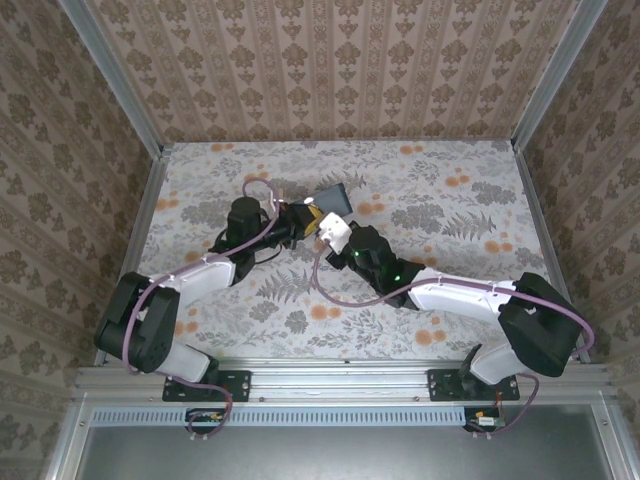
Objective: Unlock the padlock with the key
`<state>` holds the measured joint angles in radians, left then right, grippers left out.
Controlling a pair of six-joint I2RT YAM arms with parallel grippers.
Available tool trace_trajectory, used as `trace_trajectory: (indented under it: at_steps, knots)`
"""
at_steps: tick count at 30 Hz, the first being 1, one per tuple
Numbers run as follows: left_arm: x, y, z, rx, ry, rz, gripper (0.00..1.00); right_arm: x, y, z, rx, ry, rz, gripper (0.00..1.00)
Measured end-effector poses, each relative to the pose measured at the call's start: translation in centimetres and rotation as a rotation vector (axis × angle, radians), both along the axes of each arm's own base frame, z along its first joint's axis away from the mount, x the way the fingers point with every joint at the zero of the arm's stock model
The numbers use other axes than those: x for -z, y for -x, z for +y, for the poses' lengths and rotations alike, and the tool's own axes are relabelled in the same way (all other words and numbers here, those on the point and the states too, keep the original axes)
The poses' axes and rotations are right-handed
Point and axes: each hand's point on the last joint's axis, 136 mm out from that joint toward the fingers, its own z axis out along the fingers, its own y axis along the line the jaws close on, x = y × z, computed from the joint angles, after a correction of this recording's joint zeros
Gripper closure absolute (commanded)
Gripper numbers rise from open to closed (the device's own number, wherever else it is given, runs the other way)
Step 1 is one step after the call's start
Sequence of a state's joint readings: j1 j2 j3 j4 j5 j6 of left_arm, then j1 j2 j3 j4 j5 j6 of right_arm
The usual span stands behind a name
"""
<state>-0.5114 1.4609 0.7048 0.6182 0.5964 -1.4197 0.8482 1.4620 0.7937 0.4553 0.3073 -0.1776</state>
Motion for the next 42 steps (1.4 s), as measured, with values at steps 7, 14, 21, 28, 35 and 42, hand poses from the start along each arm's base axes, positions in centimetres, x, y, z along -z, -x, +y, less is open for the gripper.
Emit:
trace_trajectory:
  at_steps: [7,14,21,28,35,42]
  knots:
    - [-0.1,-0.7,-0.3,-0.07,-0.021,-0.037,1.0,0.4,-0.4,-0.7,0.214,-0.535,0.335,1.0]
    - [-1.4,-0.5,-0.6,-0.046,-0.001,-0.116,1.0,0.8,-2.0,-2.5,0.322,-1.042,0.627,1.0]
    - [-2.9,0.8,-1.3,0.053,0.041,-0.186,1.0,-0.5,-3.9,-4.4,0.324,-1.331,0.768,1.0]
    - [-2.6,1.2,-0.4,0.058,0.01,-0.182,1.0,-2.2,-1.9,-4.5,0.201,-1.096,0.739,0.85]
    - [-2.0,1.7,0.0,0.07,-0.02,-0.147,1.0,-8.6,3.1,-2.4,-0.121,-0.604,0.377,0.67]
    - [-0.5,1.8,0.4,0.067,-0.053,-0.082,1.0,-4.0,5.1,0.1,-0.243,-0.085,0.08,0.61]
